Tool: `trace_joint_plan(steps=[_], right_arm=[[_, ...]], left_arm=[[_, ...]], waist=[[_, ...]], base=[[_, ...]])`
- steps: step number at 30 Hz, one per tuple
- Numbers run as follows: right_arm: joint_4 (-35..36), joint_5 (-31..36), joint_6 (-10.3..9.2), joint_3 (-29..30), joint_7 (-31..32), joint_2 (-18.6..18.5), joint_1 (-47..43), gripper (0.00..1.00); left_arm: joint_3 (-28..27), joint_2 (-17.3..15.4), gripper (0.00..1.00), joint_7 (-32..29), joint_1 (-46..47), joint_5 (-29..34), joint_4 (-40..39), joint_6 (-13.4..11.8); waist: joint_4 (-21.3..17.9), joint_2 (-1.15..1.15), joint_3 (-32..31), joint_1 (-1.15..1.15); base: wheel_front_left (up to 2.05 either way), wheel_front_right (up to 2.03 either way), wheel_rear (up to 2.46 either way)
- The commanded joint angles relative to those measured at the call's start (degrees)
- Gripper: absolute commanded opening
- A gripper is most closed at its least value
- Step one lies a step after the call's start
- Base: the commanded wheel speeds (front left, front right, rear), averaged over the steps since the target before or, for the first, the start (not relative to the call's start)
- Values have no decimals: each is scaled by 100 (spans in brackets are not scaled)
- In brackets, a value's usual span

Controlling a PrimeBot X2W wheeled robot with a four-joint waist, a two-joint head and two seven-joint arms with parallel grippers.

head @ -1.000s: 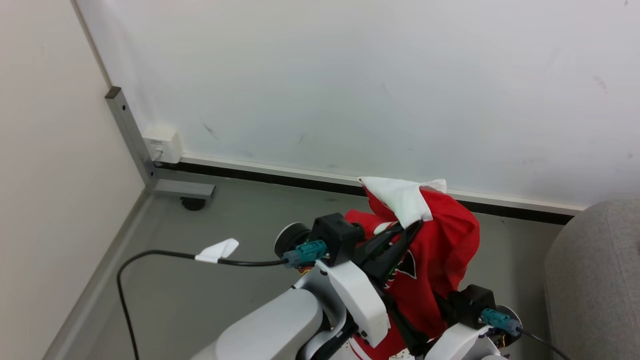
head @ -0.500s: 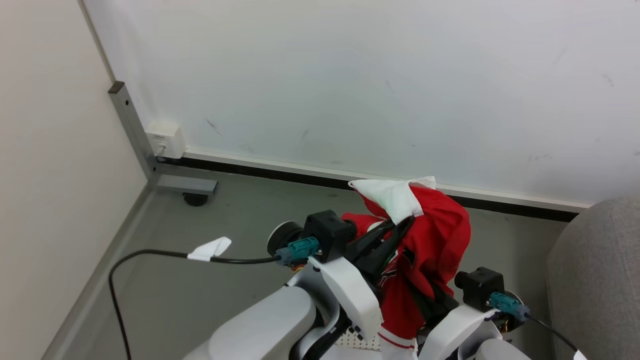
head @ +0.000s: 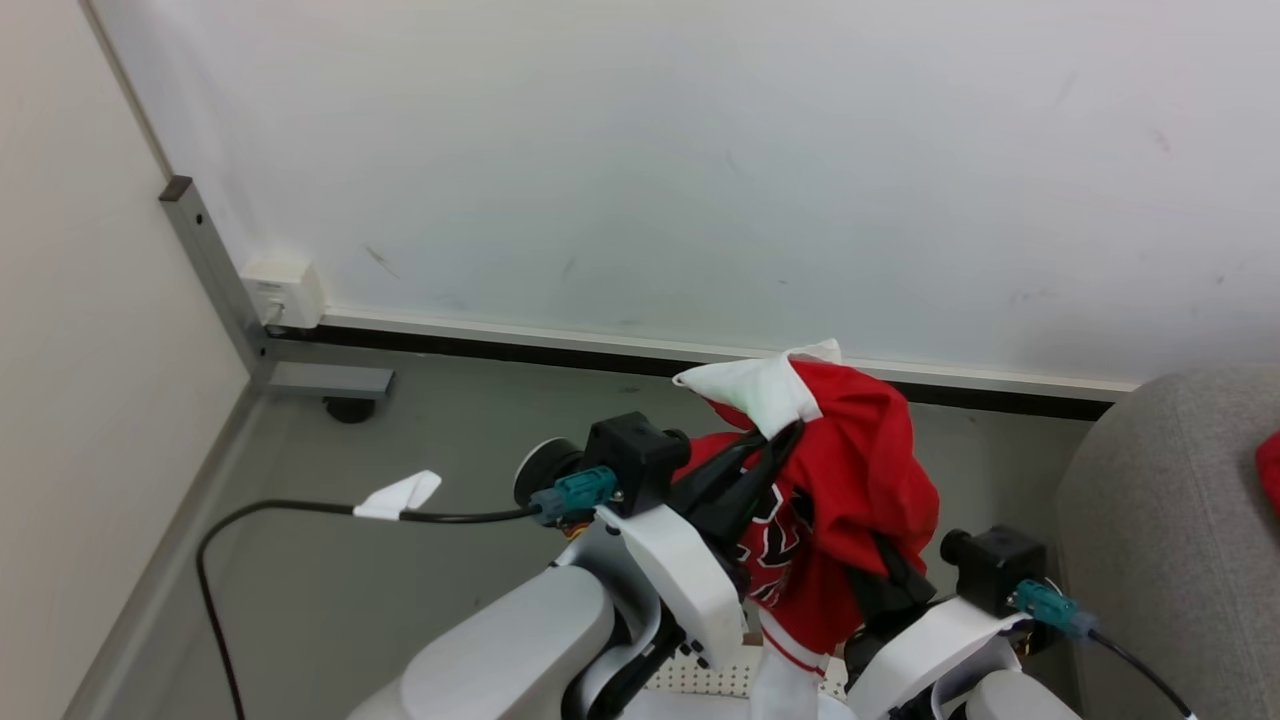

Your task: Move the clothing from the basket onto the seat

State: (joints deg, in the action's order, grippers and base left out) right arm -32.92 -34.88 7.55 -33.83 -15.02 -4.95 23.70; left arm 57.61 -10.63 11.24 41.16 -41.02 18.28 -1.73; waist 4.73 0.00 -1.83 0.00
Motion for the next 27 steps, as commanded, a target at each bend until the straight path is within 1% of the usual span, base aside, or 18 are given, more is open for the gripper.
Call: trace_joint_plan(steps=[1,2,3,4,5,12,16,23,27], right_arm=[[100,44,-13,100,-20,-25,-66,0],[181,69,-13,171,-20,-47,-87,0],[264,98,-13,264,-20,-78,-121,0],[332,130,-13,352,-20,-102,-163,0],[414,175,-13,429,-21,-127,-206,0],[892,469,-13,1023,-20,-233,-411,0],[1086,600,-13,1362,-20,-291,-505,0],[1338,688,-13,1802,-20,-416,-683,0],[1477,741,-13,1978,-20,-524,-760,0]], left_arm=[[-28,-48,21,36,-38,-89,10,-28],[-33,-54,35,40,-50,-90,14,-35],[-36,-61,45,32,-64,-89,17,-54],[-39,-69,77,37,-77,-91,19,-67],[-42,-74,100,40,-90,-93,18,-75],[-72,-137,100,86,-180,-149,-27,-148],[-51,-207,100,129,-276,-138,-55,-114],[2,-208,100,222,-388,-74,-157,-87],[30,-200,100,276,-432,9,-171,-48]], waist=[[-33,0,7,0],[-53,0,11,0],[-72,0,14,0],[-92,0,17,0],[-111,0,19,0],[-329,0,44,0],[-530,0,85,0],[-986,0,171,0],[-1322,0,205,0]], base=[[0,0,0],[0,0,0],[0,0,0],[0,0,0],[0,0,0],[0,0,0],[0,0,0],[0,0,0],[0,0,0]])
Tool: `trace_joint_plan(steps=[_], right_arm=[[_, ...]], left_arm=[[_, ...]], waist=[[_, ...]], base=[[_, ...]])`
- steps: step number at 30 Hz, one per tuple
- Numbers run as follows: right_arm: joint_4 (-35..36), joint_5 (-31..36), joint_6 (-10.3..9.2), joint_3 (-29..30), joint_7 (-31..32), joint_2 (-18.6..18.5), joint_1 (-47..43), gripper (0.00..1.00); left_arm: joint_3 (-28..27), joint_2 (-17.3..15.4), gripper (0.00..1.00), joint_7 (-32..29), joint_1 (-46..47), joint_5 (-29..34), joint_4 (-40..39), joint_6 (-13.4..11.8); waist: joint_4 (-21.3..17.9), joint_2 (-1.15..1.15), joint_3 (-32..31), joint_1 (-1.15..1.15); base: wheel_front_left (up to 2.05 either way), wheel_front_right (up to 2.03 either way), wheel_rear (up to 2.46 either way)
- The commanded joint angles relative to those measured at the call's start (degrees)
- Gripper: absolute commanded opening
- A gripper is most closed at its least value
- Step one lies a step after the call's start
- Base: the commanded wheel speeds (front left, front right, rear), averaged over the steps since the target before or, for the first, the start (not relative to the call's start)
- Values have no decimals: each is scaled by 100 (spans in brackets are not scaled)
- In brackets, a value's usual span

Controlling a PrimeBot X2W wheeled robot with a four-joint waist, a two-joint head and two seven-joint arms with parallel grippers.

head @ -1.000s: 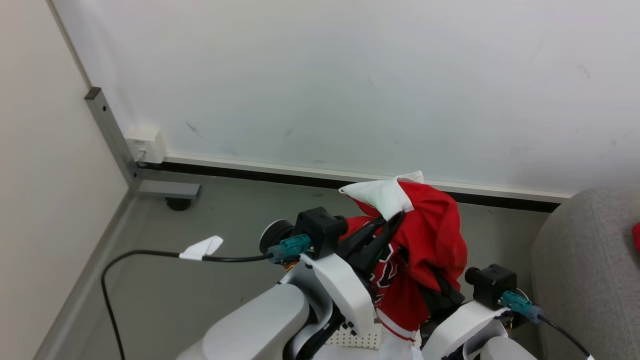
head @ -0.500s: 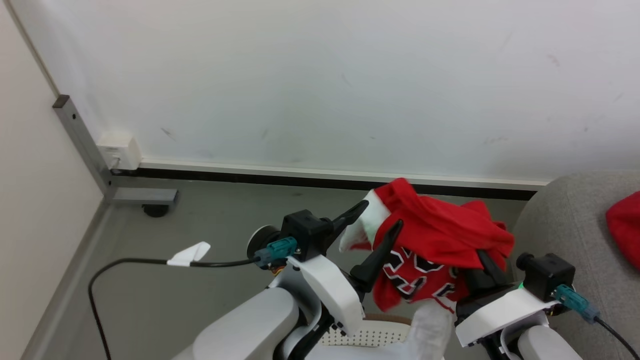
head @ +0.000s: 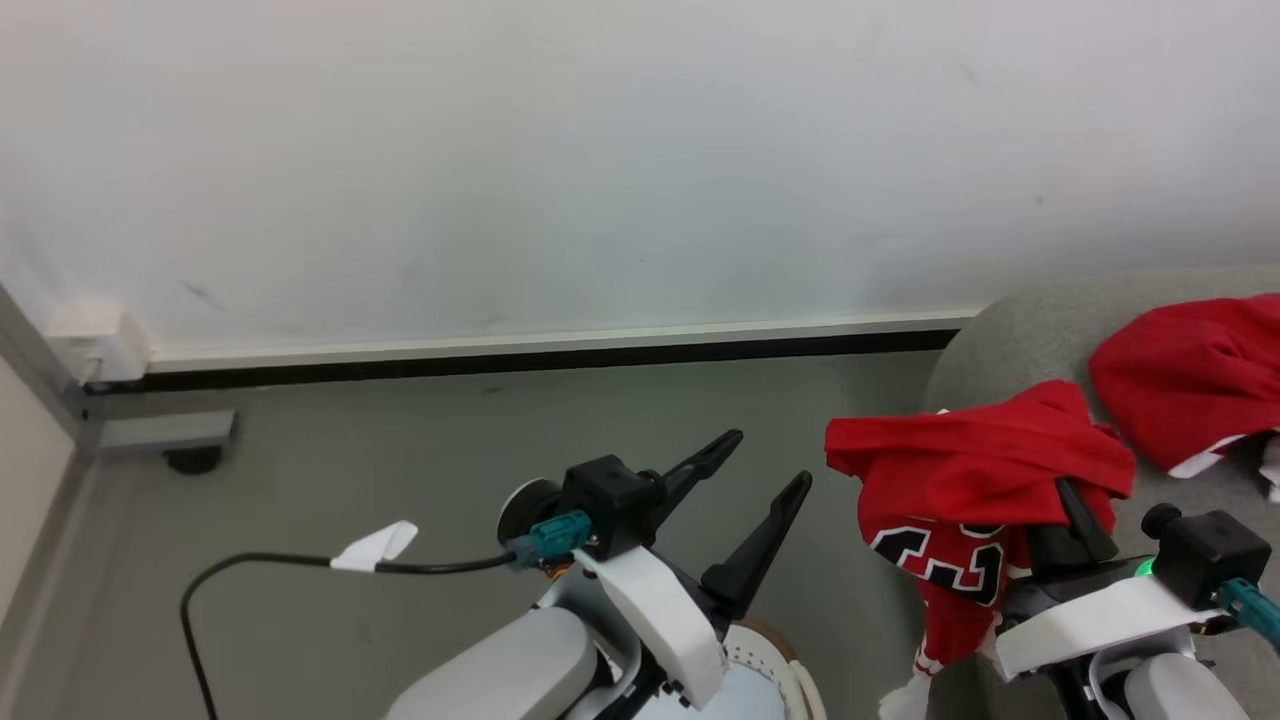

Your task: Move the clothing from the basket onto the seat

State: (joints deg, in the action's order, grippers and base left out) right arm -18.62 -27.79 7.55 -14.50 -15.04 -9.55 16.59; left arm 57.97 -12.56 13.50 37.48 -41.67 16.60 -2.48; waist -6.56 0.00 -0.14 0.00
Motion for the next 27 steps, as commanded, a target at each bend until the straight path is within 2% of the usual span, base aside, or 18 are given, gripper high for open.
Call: trace_joint_plan(steps=[1,14,20,27], right_arm=[[89,32,-13,71,-19,-87,-62,0],[644,35,-13,412,-19,-384,-336,0],[700,-11,-13,398,-19,-420,-423,0],[729,-39,-13,450,-19,-402,-481,0]], left_arm=[[-19,-11,100,69,-82,77,-10,11],[-114,67,100,161,-316,393,-12,44],[-157,112,100,166,-396,478,16,80],[-251,182,100,169,-462,613,88,164]], waist=[[-296,0,43,0],[-1428,0,177,0],[-1656,0,193,0],[-1726,0,216,0]], base=[[0,0,0],[0,0,0],[0,0,0],[0,0,0]])
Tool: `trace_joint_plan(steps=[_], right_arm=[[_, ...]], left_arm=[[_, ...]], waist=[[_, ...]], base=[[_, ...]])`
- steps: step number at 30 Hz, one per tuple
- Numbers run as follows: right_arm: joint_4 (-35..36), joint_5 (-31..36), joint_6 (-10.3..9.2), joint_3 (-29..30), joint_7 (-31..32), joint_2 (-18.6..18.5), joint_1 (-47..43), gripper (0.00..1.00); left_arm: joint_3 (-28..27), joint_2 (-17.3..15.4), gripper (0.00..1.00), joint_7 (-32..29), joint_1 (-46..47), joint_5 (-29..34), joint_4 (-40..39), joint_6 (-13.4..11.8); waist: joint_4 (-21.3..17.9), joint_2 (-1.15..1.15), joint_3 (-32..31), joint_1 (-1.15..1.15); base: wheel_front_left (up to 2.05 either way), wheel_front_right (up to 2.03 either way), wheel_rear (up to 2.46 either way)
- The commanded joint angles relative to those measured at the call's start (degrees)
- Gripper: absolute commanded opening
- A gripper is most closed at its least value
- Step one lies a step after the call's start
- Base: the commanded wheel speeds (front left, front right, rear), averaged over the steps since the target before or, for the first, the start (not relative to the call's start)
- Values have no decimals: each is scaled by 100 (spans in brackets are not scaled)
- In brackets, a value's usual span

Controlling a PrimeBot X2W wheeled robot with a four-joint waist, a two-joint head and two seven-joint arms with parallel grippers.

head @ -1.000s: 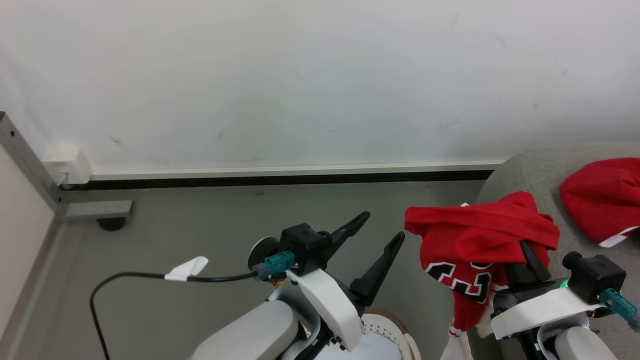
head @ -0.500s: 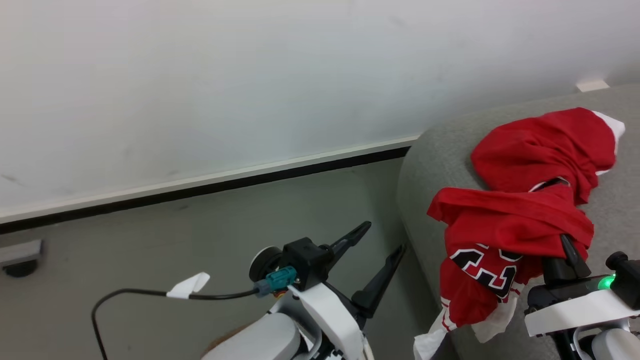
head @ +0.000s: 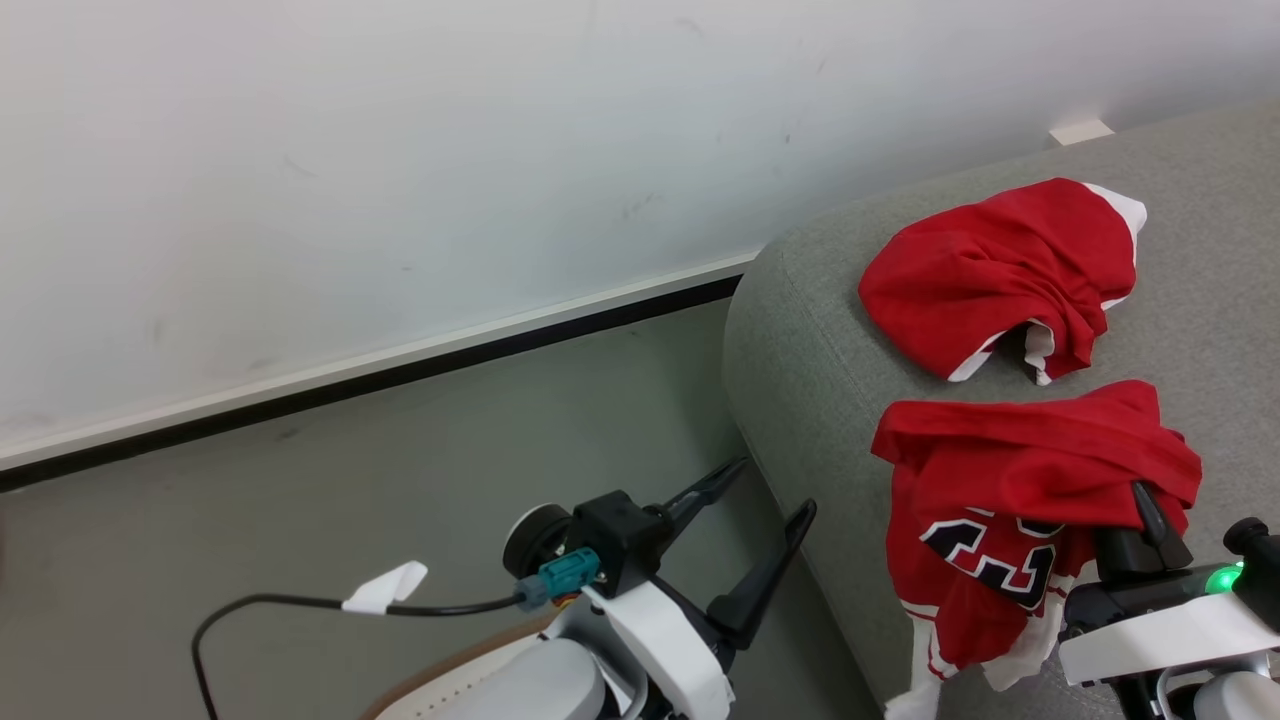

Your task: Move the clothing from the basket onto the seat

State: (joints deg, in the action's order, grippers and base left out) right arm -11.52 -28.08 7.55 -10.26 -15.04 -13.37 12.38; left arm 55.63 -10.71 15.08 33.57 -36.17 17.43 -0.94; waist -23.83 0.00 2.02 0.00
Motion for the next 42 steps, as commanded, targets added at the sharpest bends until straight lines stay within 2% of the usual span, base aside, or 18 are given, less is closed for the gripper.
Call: trace_joint_plan(steps=[1,5,9,16,22,29,36,42], right_arm=[[20,-8,-13,38,-19,-20,-54,0],[8,-31,-13,88,-19,-13,118,0],[-75,-38,-13,50,8,-167,521,0],[-302,-156,-13,296,333,-758,1651,0],[-226,-79,-13,980,580,-1298,2510,0],[-345,276,-13,1854,908,-1684,3243,0],[-1151,725,-13,2234,1338,-2201,3616,0],[-2369,1105,-13,2180,1769,-2434,3783,0]], left_arm=[[-30,7,100,10,-76,77,11,23],[-66,19,100,7,-49,132,50,72],[-76,-11,100,7,39,191,66,114],[-96,-165,100,-25,211,250,17,155],[-142,-400,100,-128,362,270,-125,165],[-152,-643,100,-291,561,362,-396,163],[-208,-886,100,-470,780,429,-661,131],[-231,-1063,100,-543,874,471,-818,120]], waist=[[7,0,6,0],[75,0,101,0],[181,0,305,0],[424,0,833,0],[605,0,1339,0],[783,0,1933,0],[976,0,2587,0],[1089,0,2994,0]], base=[[0,0,0],[0,0,0],[0,0,0],[0,0,0],[0,0,0],[0,0,0],[0,0,0],[0,0,0]])
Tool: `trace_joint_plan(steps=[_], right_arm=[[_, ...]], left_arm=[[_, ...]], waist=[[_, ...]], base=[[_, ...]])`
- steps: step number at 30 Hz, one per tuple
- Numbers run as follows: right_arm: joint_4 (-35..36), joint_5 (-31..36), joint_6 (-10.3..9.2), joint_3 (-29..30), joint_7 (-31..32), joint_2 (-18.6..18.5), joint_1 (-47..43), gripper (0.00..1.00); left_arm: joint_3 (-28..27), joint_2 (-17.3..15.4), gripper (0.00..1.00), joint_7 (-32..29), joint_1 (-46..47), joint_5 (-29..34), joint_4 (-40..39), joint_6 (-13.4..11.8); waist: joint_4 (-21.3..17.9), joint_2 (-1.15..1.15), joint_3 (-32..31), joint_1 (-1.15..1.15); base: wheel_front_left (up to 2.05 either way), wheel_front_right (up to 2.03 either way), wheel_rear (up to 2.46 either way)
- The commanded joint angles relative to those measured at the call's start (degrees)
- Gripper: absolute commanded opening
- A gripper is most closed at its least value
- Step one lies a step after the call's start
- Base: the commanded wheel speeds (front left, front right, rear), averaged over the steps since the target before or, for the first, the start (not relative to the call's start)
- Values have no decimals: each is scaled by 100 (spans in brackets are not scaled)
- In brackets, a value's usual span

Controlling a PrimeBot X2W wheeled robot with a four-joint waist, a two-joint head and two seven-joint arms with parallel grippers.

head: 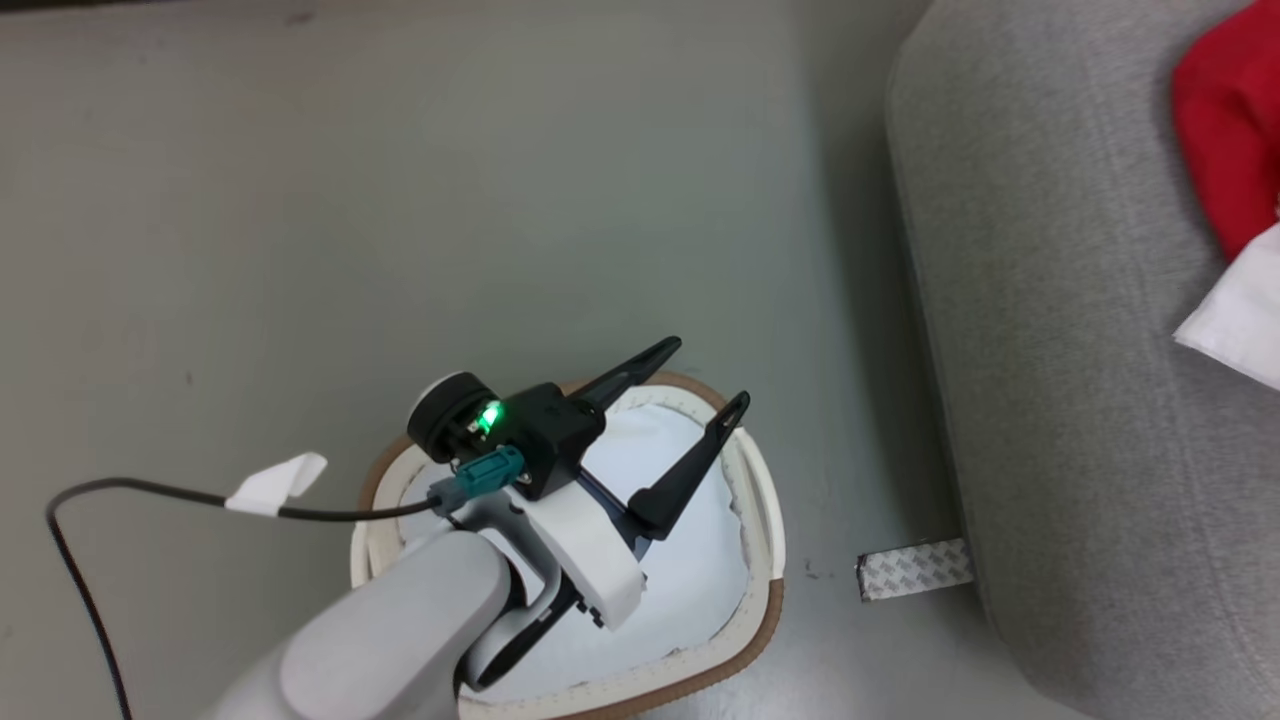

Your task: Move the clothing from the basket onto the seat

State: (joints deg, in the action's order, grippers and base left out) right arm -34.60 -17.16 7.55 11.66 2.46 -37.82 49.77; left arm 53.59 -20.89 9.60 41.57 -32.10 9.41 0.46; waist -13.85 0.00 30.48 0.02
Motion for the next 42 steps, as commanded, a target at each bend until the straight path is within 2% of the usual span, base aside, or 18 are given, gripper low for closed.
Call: trace_joint_plan(steps=[1,6,13,16,17,18,25,29,36,42], right_arm=[[-265,38,-13,-9,114,7,85,0],[-1044,265,-14,-57,439,37,205,0],[-1455,391,-14,-279,1161,159,248,0],[-1423,375,-14,-278,1250,184,186,27],[-1391,349,-14,-290,1264,220,156,41],[-1351,311,-14,-304,1266,250,123,100],[-1126,149,-13,-507,1473,307,-20,100],[-991,-62,-14,-899,1842,291,-162,100],[-504,-703,-14,-1733,2263,-235,-460,100],[-102,-1171,-14,-2329,1925,-697,-550,100]], left_arm=[[-28,-62,100,-5,71,63,-36,-23],[-52,-140,100,-15,126,51,-97,-15],[-64,-161,100,9,163,41,-122,-59],[-61,-131,100,39,159,15,-83,-70],[-59,-125,100,55,153,5,-61,-70],[-56,-116,100,71,139,-5,-40,-72],[-38,-79,100,130,48,-77,80,-69],[-29,-15,100,206,-54,-134,191,-81],[-122,107,100,390,-342,-345,448,-134],[-376,139,100,491,-620,-530,646,-248]], waist=[[108,0,185,-2],[171,0,329,-2],[187,0,413,-2],[185,0,389,-2],[180,0,365,-2],[176,0,333,-2],[125,0,38,-2],[109,0,-317,-2],[143,0,-1133,-2],[238,0,-1806,-2]], base=[[0,0,0],[0,0,0],[0,0,0],[0,0,0],[0,0,0],[0,0,0],[0,0,0],[0,0,0],[0,0,0],[0,0,0]])
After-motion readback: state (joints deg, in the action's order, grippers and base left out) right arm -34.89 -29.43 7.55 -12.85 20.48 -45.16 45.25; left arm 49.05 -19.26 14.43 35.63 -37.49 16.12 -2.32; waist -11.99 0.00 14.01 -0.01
